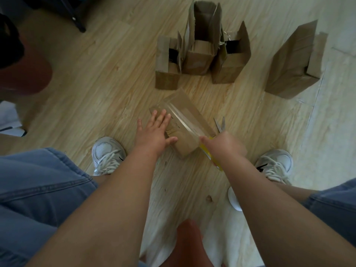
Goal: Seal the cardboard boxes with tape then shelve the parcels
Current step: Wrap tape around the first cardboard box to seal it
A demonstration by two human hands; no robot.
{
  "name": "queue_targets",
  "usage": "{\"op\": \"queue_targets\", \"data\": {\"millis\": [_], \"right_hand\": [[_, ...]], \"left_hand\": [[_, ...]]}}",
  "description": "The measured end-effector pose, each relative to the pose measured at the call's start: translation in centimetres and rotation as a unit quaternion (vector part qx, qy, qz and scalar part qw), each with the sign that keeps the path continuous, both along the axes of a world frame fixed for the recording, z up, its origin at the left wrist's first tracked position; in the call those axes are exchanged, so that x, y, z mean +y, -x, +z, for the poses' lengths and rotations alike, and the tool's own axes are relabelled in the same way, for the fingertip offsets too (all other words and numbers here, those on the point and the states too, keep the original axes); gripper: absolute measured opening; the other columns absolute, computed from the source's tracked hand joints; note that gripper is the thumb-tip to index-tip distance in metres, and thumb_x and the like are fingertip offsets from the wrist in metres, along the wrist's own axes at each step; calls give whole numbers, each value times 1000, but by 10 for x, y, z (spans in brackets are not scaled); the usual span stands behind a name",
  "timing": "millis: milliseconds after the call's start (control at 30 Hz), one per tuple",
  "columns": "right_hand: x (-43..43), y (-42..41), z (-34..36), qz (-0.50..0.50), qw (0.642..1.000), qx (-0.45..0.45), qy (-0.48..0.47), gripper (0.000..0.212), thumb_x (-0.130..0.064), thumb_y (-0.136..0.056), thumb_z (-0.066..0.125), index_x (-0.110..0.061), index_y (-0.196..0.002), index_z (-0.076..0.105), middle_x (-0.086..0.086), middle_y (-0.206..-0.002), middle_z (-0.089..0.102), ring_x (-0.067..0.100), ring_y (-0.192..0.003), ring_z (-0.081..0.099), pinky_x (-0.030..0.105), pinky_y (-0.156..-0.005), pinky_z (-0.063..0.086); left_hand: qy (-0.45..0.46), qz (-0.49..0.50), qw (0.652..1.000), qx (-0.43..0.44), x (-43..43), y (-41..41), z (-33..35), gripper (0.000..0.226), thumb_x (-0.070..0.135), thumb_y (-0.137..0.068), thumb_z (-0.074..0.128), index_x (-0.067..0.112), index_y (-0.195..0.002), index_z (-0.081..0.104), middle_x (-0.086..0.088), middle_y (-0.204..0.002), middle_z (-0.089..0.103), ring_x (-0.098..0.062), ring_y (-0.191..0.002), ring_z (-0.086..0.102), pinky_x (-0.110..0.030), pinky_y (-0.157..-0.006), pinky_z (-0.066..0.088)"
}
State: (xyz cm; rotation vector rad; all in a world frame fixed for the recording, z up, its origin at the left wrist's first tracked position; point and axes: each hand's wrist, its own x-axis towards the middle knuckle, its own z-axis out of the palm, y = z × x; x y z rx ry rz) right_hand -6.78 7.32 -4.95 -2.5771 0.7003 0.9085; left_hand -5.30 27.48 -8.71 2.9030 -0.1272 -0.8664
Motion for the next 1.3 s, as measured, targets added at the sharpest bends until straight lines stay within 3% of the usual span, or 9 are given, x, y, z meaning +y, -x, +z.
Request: {"op": "queue_targets", "data": {"millis": [167,367,467,567,667,800,900,1100,1300], "right_hand": [[-5,8,-8,-16,999,9,-38,62,-69,-89,49,-13,-65,56,4,-66,66,21,-62,63,28,-60,45],[-7,7,-8,-30,999,16,-41,63,-71,-89,52,-12,-69,55,2,-65,60,20,-64,62,30,-61,45],[-6,7,-11,-27,999,19,-40,61,-72,-89,51,-13,-73,53,4,-76,64,22,-76,65,33,-71,51],[-6,6,-15,-22,999,19,-37,62,-73,-88,50,-12,-74,55,4,-76,63,21,-74,64,33,-68,51],[-9,7,-17,-18,998,21,-58,62,-71,-89,52,-12,-73,55,3,-72,59,21,-67,60,32,-61,44],[-12,6,-20,-20,997,26,-71,62,-71,-89,51,-11,-75,56,4,-73,59,21,-67,59,31,-60,43],[-13,5,-24,-19,998,27,-60,60,-69,-90,50,-11,-76,56,3,-72,59,20,-66,58,29,-57,42],[-8,-1,-29,-17,998,28,-48,61,-69,-92,47,-12,-71,55,2,-68,58,20,-63,57,28,-55,39],[-8,-2,-32,-24,998,36,-43,62,-70,-91,49,-12,-71,52,2,-67,57,19,-59,54,29,-51,36]], "left_hand": [[4,1,1000,0,0,1,1,82,65,-96,33,32,-155,-13,13,-162,-22,-12,-149,-22,-56,-117,-11],[15,5,1000,-7,0,3,1,82,64,-96,37,32,-156,-9,13,-162,-19,-11,-149,-21,-55,-116,-12],[65,39,997,-34,0,2,4,76,53,-97,47,30,-158,8,13,-164,-4,-12,-151,-9,-52,-119,-8],[95,71,985,-124,-5,-7,12,57,34,-101,47,22,-154,30,4,-163,22,-18,-150,16,-44,-122,12],[97,30,985,-137,-18,-19,15,58,32,-105,36,19,-158,15,1,-166,6,-18,-152,5,-40,-124,7],[55,-6,998,-22,-20,-25,-3,68,47,-105,20,16,-156,-12,1,-163,-21,-13,-148,-22,-41,-121,-12],[9,-29,1000,-5,-21,-23,-12,77,59,-101,14,16,-152,-23,0,-158,-32,-14,-145,-31,-44,-119,-17],[-25,-32,999,-10,-28,-29,-9,71,51,-104,14,13,-152,-23,-4,-159,-31,-18,-146,-29,-48,-121,-12],[58,-93,994,-24,-34,-3,-3,61,36,-107,16,15,-154,-17,1,-161,-26,-12,-147,-25,-37,-121,-16]]}}
